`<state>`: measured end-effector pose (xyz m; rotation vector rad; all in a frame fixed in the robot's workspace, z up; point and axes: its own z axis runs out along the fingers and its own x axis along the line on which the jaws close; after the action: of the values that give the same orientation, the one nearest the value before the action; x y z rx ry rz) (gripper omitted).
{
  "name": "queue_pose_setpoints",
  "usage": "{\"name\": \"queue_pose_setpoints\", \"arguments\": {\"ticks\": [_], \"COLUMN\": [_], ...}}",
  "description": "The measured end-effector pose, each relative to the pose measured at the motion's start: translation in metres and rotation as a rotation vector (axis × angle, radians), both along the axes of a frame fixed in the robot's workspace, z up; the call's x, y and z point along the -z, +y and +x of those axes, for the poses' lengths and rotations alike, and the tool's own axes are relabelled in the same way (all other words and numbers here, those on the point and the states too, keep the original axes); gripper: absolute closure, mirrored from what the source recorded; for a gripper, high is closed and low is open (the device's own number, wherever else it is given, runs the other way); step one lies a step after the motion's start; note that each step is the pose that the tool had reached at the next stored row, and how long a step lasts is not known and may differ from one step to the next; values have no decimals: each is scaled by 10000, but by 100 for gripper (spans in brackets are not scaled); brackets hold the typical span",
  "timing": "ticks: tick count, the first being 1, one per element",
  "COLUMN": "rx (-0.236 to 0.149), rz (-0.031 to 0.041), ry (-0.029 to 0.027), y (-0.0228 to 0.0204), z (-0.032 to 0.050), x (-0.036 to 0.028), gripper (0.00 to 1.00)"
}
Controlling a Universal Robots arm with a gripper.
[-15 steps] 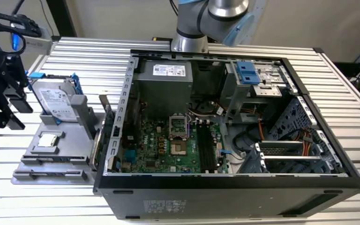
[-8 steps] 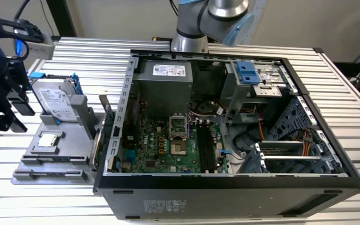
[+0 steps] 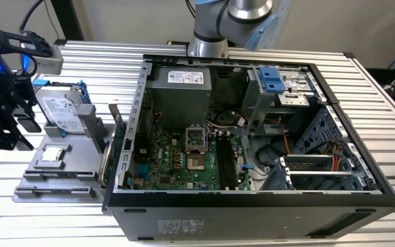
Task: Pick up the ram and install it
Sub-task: 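Pick up the ram and move it above insertion slot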
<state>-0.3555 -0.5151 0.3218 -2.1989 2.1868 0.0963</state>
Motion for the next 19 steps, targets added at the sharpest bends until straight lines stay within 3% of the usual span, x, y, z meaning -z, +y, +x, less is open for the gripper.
{"name": "queue_pose_setpoints", "arguments": {"ticks": [3, 10, 16, 19], "rx": [0, -1, 0, 1], "rz": [3, 0, 1, 2], "ry": [-4, -26, -59, -75], "y": [-29, -49, -125, -143], "z": [-1, -11, -43, -58], "x": [55, 182, 287, 343], "gripper": [0, 0, 0, 0]}}
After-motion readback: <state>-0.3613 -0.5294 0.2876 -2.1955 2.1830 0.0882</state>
